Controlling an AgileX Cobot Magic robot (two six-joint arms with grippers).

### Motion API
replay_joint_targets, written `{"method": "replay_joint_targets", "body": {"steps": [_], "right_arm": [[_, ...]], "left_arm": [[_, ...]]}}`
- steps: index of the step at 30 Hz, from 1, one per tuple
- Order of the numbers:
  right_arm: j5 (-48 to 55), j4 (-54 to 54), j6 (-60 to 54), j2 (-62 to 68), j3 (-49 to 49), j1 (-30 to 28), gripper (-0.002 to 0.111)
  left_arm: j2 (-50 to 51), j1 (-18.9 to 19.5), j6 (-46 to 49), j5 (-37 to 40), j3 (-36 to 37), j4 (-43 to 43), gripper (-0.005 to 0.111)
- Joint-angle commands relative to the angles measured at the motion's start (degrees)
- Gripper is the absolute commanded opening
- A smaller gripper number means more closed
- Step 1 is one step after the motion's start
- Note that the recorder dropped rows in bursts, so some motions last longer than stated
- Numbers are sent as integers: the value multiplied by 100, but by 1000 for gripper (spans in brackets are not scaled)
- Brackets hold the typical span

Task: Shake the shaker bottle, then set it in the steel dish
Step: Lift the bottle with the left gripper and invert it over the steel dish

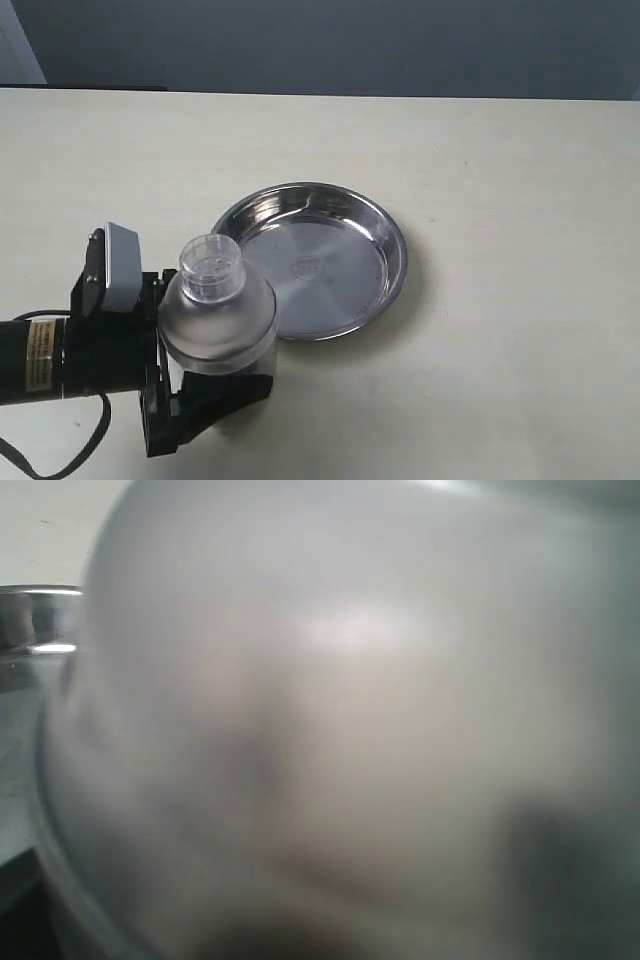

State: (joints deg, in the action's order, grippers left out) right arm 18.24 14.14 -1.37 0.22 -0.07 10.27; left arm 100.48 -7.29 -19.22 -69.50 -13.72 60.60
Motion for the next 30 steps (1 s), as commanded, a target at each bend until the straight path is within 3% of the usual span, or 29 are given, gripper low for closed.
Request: {"method": "replay_joint_targets", "body": {"steps": [1, 6, 12, 20, 25, 30], "right_arm": [[-57, 0, -13, -22, 7, 11, -1], [-57, 0, -13, -22, 7, 11, -1], [-57, 0, -13, -22, 7, 11, -1], [-57, 0, -13, -22, 7, 11, -1], [-57, 0, -13, -22, 7, 11, -1], [-57, 0, -13, -22, 7, 11, -1]], "left_arm": [[19, -26, -19, -46, -1, -160, 0], [0, -26, -563, -46, -1, -845, 0], [-279, -26, -1076, -46, -1, -808, 0], [-1493, -26, -1519, -46, -63, -1369, 0], [-2422, -26, -1739, -46, -786, -1648, 0], [-2508, -26, -2309, 1182, -1921, -1282, 0]]}}
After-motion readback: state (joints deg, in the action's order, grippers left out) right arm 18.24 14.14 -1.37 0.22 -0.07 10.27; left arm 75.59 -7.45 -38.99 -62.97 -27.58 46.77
